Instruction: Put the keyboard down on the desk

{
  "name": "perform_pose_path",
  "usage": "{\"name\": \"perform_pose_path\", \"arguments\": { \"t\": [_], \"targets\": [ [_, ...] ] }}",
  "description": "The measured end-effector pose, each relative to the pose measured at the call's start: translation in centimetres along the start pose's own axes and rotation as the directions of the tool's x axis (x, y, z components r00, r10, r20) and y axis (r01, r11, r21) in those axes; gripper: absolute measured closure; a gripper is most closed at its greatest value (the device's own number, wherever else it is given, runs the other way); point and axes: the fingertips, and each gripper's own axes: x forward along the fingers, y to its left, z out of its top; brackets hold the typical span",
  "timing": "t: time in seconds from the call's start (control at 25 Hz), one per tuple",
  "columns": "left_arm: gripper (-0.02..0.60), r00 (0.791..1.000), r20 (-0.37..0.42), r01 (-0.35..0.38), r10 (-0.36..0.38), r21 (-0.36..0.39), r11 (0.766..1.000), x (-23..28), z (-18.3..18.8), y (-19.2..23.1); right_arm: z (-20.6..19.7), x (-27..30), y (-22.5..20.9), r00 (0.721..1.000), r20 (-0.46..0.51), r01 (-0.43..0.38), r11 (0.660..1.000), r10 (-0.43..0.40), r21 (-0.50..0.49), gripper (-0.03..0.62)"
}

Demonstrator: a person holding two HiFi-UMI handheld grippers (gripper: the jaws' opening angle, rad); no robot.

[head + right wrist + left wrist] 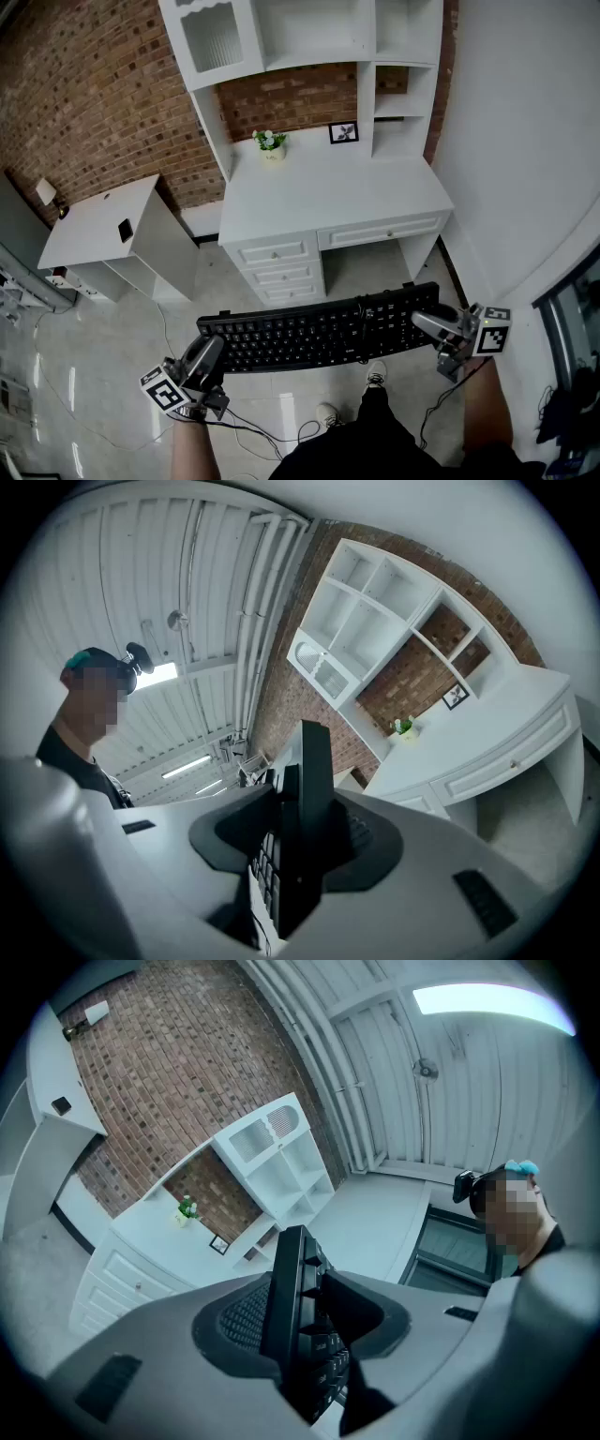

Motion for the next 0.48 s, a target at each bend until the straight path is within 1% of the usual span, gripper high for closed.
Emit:
{"name": "perform_pose_path", "arguments": {
  "t": [0.28,0.48],
  "targets": [
    [0.411,1.000,0.008,0.003,-0.003,-0.001,1.000,0.02,-0.10,0.20,0.12,0.07,0.06,1.000,0.003,-0.006,1.000,0.006,-0.009,0.425],
    [0.411,1.000,0.008,0.002,-0.002,0.003,1.000,0.08,-0.10,0.31,-0.01,0.10,-0.15,1.000,0.001,0.000,1.000,0.000,0.004,0.425]
  ]
}}
